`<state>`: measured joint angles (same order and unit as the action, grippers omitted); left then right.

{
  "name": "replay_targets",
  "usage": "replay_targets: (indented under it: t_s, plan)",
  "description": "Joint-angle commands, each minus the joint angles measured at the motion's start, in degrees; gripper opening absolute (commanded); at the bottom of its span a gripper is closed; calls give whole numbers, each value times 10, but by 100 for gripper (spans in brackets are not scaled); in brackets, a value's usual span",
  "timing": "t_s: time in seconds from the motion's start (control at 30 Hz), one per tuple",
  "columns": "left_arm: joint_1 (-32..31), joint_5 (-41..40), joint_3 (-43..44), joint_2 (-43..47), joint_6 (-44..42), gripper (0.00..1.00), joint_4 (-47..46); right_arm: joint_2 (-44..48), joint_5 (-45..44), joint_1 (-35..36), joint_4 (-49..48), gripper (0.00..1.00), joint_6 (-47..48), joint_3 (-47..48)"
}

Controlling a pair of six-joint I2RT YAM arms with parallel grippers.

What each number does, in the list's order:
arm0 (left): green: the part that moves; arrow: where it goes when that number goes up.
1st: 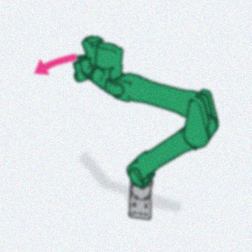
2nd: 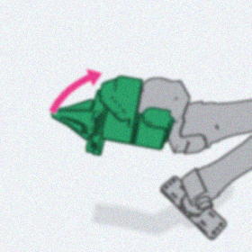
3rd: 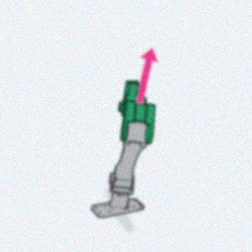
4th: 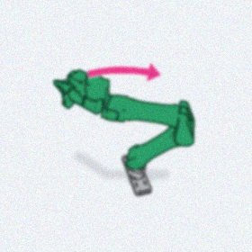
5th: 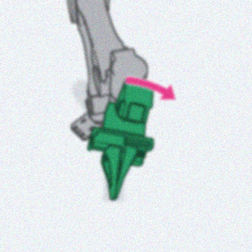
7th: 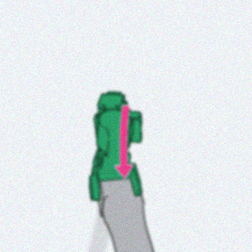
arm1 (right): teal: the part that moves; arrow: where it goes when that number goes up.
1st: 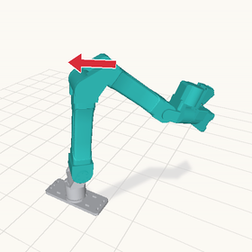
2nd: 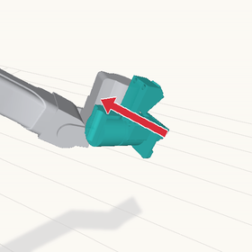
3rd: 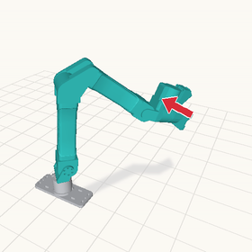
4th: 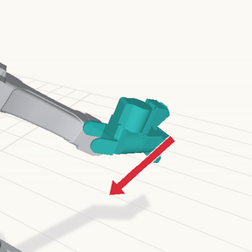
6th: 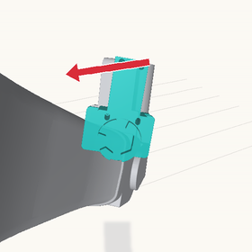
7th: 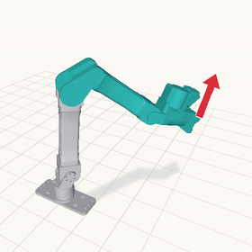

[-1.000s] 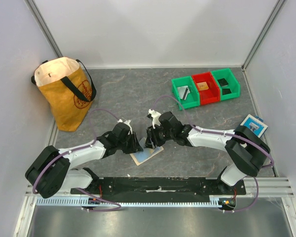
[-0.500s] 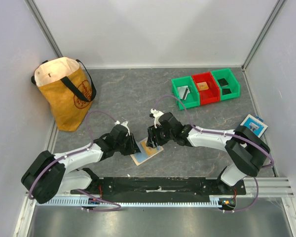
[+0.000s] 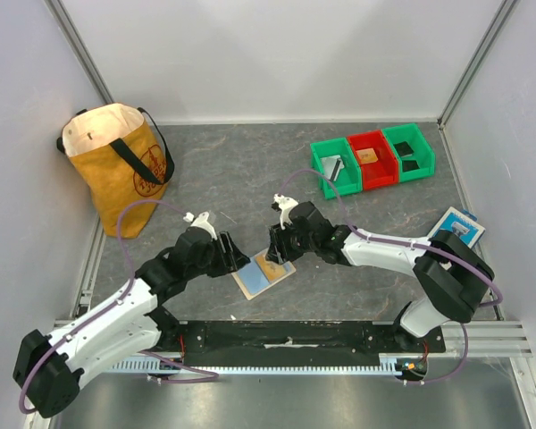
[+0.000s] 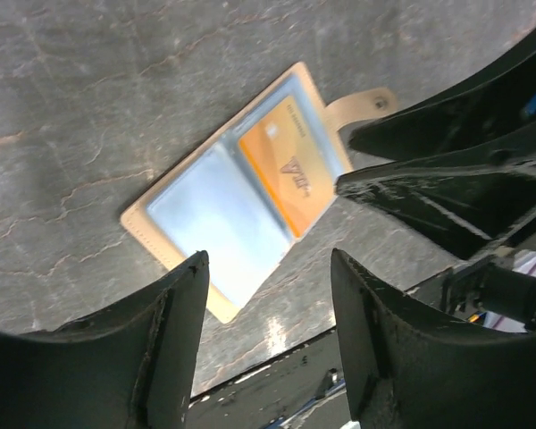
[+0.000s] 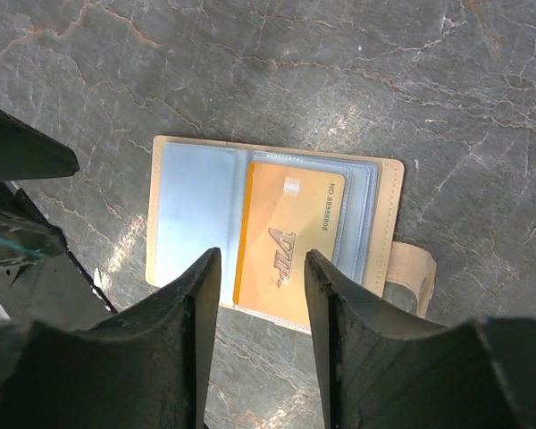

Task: Take the credit cards out of the card holder
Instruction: Remove the credit card from the card holder.

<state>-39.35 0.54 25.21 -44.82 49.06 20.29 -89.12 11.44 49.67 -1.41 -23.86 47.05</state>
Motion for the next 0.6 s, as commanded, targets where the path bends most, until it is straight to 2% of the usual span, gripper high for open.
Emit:
replay_targets:
  t_s: [0.0, 0.2, 0.37, 0.57]
  plan:
    - [-1, 18, 40, -19, 24, 63, -33, -6, -7, -6, -19, 48, 14, 4]
    - [1, 68, 6, -131, 56, 51, -185, -34, 42, -35, -63, 36, -1, -14]
    - [8, 87, -18, -207, 86, 50, -282, -53, 60, -57, -90, 29, -5, -30]
    - [10, 95, -36, -251, 109, 50, -329, -73, 79, -71, -111, 22, -4, -49]
